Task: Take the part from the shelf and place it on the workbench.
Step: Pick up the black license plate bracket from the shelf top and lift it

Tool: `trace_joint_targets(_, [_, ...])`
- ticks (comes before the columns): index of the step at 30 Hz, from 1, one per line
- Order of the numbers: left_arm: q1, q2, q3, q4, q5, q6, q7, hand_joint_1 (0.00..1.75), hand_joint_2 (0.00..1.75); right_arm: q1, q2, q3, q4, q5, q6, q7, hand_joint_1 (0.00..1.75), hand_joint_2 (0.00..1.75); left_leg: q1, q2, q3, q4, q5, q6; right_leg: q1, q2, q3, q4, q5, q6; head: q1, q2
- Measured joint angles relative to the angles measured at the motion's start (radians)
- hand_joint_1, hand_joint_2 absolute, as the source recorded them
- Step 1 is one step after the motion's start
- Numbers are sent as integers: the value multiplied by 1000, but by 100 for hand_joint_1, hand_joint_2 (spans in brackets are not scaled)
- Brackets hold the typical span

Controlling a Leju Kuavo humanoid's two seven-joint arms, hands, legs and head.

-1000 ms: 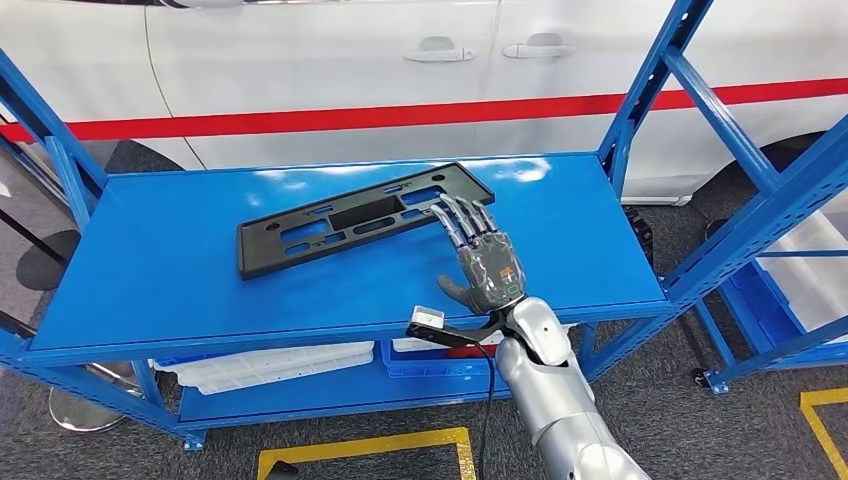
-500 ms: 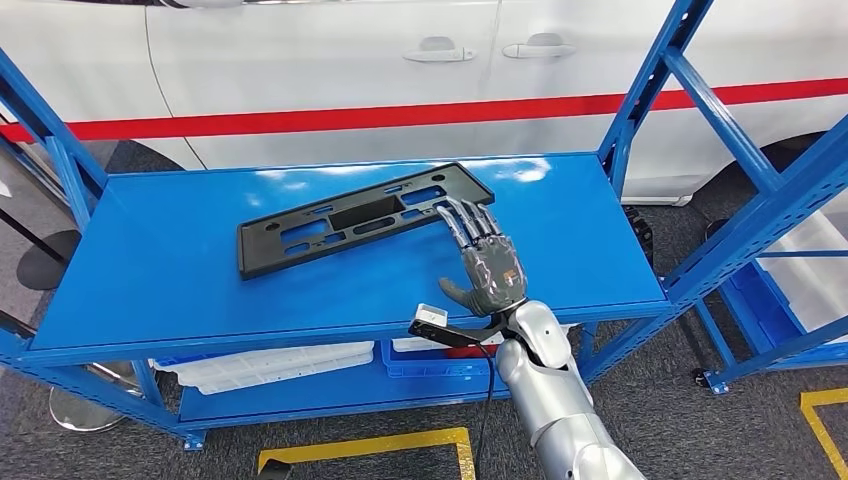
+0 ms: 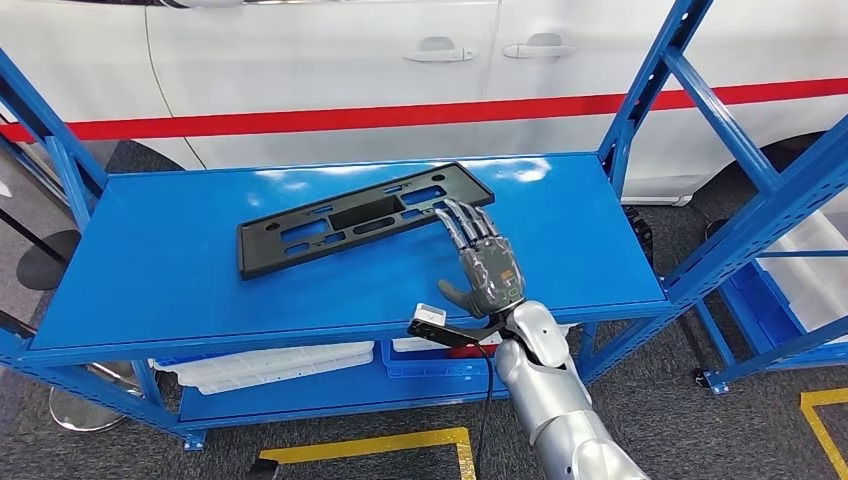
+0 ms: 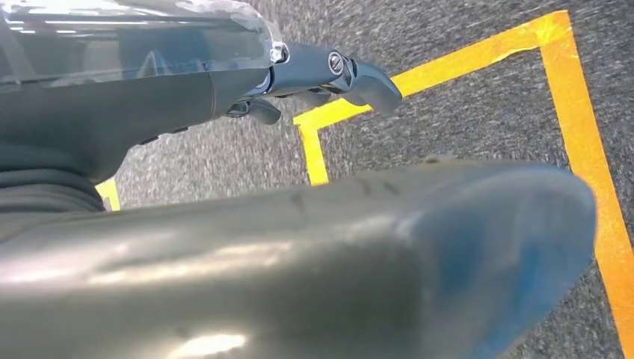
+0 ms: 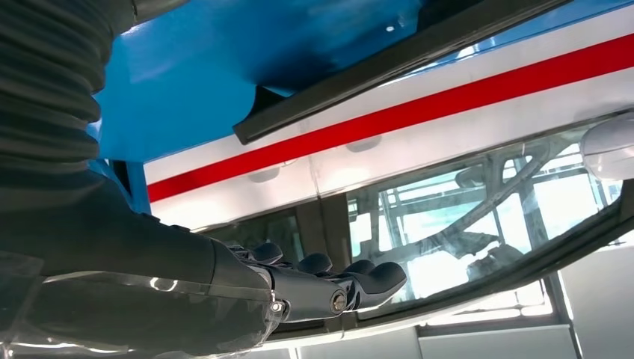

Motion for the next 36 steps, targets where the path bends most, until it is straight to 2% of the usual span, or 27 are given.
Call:
trace_joint_targets(8, [0,0,42,0,36,-11,-5,0,0,-13,0,0,32,6,0,7,0,175,-7,0,0,1,-1,2,-6,0,0,-1,0,5,0,0])
trace_joint_targets(13, [1,0,88,0,91,-12,-8,0,0,-13,0,0,53,-3,0,14,0,175,-16,0,0,1,-7,12,-15,1,0,-5,-3,22,0,0])
trace_joint_targets(15, [2,0,101,0,96,-13,-9,0,0,-15,0,0,58,-8,0,14,0,175,-15,0,5,-5,-9,20,-18,-2,-6,14,-12,28,0,0])
trace_joint_targets(16, [2,0,106,0,98,-14,-10,0,0,-18,-1,0,61,-10,0,14,0,175,-14,1,8,-7,-10,24,-17,-4,-26,52,-27,28,0,0])
trace_joint_targets(17, [2,0,111,0,99,-14,-11,0,0,-20,-1,0,64,-13,0,14,0,175,-13,2,10,-9,-11,27,-16,-6,-61,113,-48,25,0,0])
trace_joint_targets(19, [4,0,118,0,103,-13,-12,0,0,-21,-4,0,74,-19,0,14,0,175,-17,3,12,-9,-15,32,-11,-7,-165,268,-93,17,0,0])
trace_joint_targets(20, [6,0,120,0,104,-13,-13,0,0,-20,-6,0,80,-22,0,14,0,175,-20,3,15,-9,-18,33,-8,-7,-212,322,-96,12,0,0])
trace_joint_targets(21, [9,0,123,0,105,-12,-13,0,0,-19,-8,0,86,-25,0,14,0,175,-22,2,19,-9,-22,34,-3,-7,-241,339,-76,4,0,0])
trace_joint_targets(22, [11,0,126,0,106,-10,-13,0,0,-18,-9,0,92,-27,0,15,0,175,-25,1,26,-9,-26,34,4,-7,-250,313,-34,-6,0,0])
trace_joint_targets(24, [14,-3,131,0,107,-9,-14,0,0,-20,-11,0,101,-28,0,15,0,175,-29,0,40,-10,-36,32,21,-7,-222,182,69,-35,-1,0])
trace_joint_targets(25, [16,-5,133,0,108,-8,-14,0,0,-20,-12,0,105,-29,0,14,0,175,-30,0,44,-11,-40,30,29,-8,-204,122,101,-49,-1,0])
trace_joint_targets(26, [17,-7,135,-1,108,-8,-14,0,0,-21,-12,0,109,-29,0,14,0,175,-29,0,46,-12,-42,27,36,-8,-191,82,116,-59,-2,0])
trace_joint_targets(28, [20,-9,137,-1,110,-8,-15,0,0,-24,-14,0,115,-29,-1,14,0,175,-26,0,49,-18,-46,18,41,-7,-180,57,114,-68,-2,0])
trace_joint_targets(30, [18,-9,138,-1,111,-8,-16,0,0,-28,-13,0,118,-30,-1,15,0,175,-29,3,56,-21,-54,9,32,-8,-162,33,116,-65,-2,0])
trace_joint_targets(31, [17,-8,139,-1,111,-8,-17,0,0,-32,-12,0,120,-30,-1,16,0,175,-29,5,52,-4,-64,3,25,-10,-149,19,117,-62,-2,0])
trace_joint_targets(32, [16,-7,139,-1,111,-8,-17,0,0,-34,-12,0,123,-32,-2,16,0,175,-27,6,34,34,-83,-4,19,-11,-136,7,118,-58,-2,0])
trace_joint_targets(34, [18,-7,139,-1,110,-9,-18,0,0,-37,-11,0,131,-39,-2,17,0,175,-14,9,-35,158,-126,-20,13,-13,-123,1,112,-54,-2,0])
trace_joint_targets(35, [20,-6,139,-1,110,-10,-18,0,0,-35,-11,0,136,-42,-2,17,0,175,-7,10,-71,212,-134,-29,10,-13,-119,3,106,-50,-2,0])
trace_joint_targets(36, [22,-5,139,-1,110,-10,-18,0,0,-34,-11,0,140,-45,-2,17,0,175,0,12,-95,236,-124,-37,5,-12,-114,6,100,-45,-2,0])
